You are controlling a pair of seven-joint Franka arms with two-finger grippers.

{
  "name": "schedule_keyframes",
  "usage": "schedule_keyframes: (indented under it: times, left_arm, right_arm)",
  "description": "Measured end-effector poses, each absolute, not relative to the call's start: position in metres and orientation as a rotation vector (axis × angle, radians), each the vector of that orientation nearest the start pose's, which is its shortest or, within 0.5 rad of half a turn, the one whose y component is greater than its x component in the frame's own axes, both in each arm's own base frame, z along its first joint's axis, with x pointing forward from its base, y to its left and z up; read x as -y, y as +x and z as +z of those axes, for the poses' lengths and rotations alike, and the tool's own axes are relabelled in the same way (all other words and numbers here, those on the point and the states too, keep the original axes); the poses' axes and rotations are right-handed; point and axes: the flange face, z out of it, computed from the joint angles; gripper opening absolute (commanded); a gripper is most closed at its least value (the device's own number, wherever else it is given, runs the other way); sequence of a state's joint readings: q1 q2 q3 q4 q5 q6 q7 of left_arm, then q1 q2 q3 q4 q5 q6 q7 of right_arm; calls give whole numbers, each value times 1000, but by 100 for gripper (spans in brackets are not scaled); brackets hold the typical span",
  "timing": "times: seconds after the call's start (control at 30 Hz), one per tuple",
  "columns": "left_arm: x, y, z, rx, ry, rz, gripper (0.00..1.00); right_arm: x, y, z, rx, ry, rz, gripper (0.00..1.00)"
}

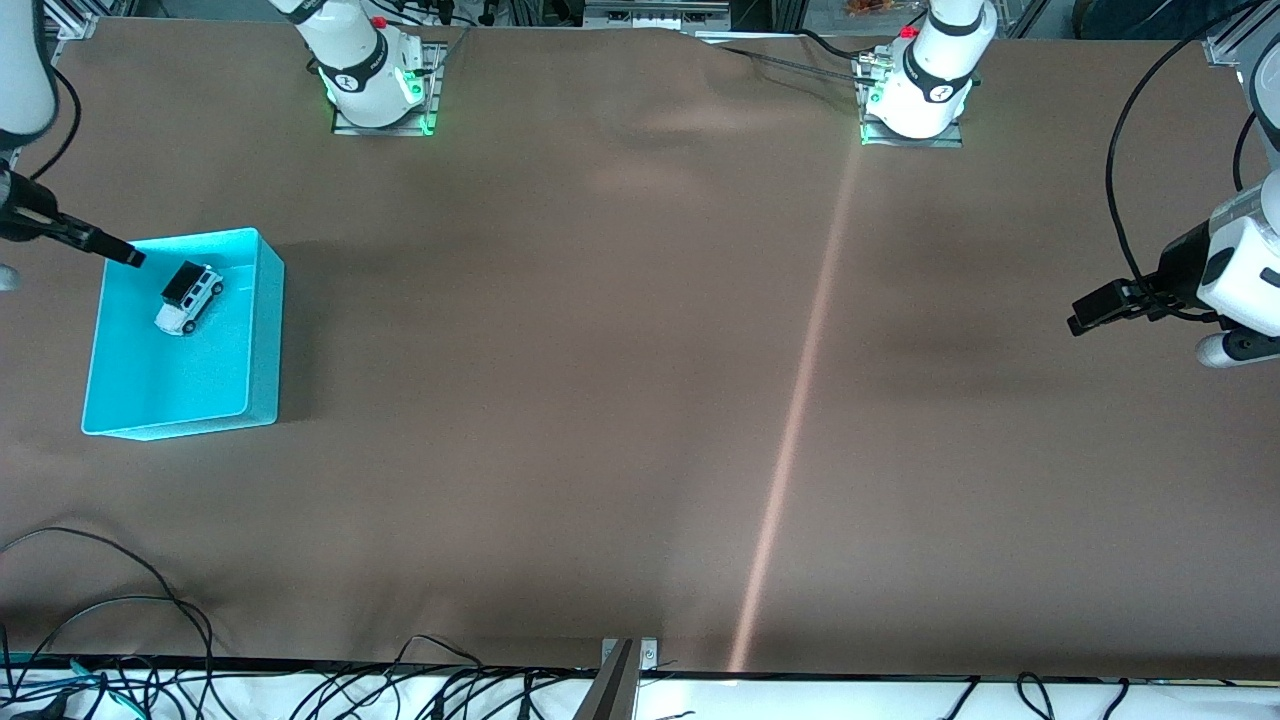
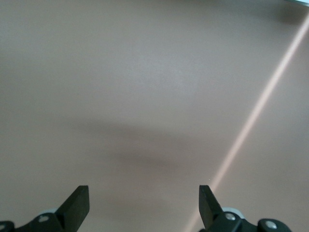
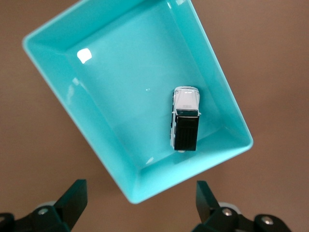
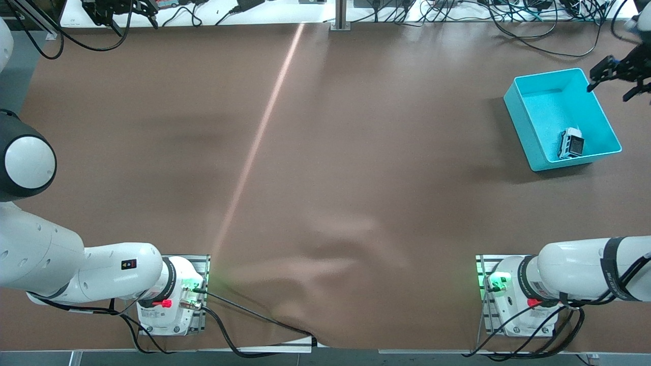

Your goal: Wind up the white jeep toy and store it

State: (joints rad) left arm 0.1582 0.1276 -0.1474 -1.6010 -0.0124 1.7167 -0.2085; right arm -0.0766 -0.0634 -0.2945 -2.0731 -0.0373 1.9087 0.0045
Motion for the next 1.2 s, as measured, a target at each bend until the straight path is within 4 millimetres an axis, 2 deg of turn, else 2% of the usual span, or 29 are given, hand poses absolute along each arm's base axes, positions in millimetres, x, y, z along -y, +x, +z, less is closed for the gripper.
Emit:
schedule_keyframes:
  times: [0.17,0.33,0.57,0.7,0.93,1.07,1.2]
  left_arm:
    - [-10,601,550,352,-3152,21,100]
    - [-10,601,550,352,-3152,21,100]
    - [-10,601,550,352,-3152,21,100]
    - [-10,601,550,352,-3152,21,100]
    - [-10,601,550,352,-3152,21,100]
    - [-10,601,550,352,-3152,21,100]
    - [-10,601,550,352,-3152,21,100]
  right_arm:
    - [190,481,499,-555,-3065,172,100]
    - [168,488,534,-507,-3063,173,100]
    - [119,498,578,-520,-3066,189,100]
    - [78,506,597,-525,-3083,180,100]
    - [0,515,606,-534,-3114,160,100]
    - [-28,516,603,-523,-3127,164,100]
    - [-40,518,599,-502,-3132,173,100]
